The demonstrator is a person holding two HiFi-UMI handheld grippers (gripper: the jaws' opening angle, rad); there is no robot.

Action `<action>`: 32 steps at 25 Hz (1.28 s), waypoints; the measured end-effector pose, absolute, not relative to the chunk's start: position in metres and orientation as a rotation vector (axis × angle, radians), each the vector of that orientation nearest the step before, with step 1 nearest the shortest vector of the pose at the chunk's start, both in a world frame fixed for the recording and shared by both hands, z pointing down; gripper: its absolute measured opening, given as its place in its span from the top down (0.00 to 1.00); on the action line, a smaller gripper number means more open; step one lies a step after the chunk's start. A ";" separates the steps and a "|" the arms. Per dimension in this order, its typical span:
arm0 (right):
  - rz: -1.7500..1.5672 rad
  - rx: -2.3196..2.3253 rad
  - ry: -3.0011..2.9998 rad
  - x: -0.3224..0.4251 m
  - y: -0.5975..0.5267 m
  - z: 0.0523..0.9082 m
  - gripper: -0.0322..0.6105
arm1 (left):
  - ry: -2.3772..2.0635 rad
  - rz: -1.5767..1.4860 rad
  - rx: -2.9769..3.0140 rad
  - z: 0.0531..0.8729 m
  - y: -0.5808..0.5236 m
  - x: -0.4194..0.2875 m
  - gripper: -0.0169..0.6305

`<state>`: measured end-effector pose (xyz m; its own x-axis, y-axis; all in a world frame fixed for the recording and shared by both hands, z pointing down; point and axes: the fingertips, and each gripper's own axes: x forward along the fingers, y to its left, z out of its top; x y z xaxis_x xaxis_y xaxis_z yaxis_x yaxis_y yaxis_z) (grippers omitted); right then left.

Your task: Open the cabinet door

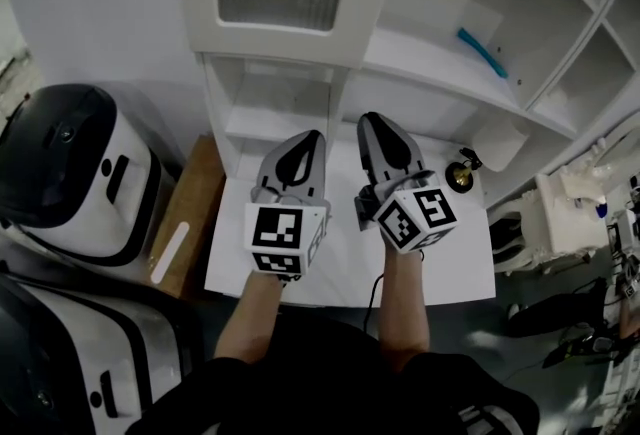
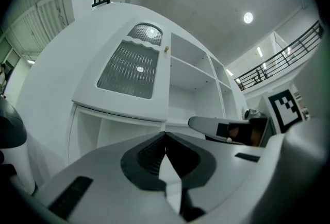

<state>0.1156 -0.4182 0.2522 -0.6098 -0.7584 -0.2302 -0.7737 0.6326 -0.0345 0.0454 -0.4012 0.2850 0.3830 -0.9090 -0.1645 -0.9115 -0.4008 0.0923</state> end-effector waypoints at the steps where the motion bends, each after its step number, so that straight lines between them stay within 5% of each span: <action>1: 0.108 -1.254 2.633 0.115 -0.420 0.250 0.90 | 1.710 0.304 -2.604 0.283 -0.403 0.045 0.95; 11: 0.180 -1.276 2.668 0.107 -0.439 0.237 0.77 | 1.720 0.353 -2.628 0.281 -0.422 0.032 0.95; 32: 0.240 -1.279 2.635 0.097 -0.496 0.216 0.68 | 1.706 0.396 -2.602 0.278 -0.468 0.010 0.95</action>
<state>0.0971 -0.4957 0.2155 -0.6045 -0.7560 -0.2510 -0.7889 0.6118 0.0573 0.0095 -0.4681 0.2776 0.3766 -0.9017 -0.2123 -0.9030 -0.4085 0.1330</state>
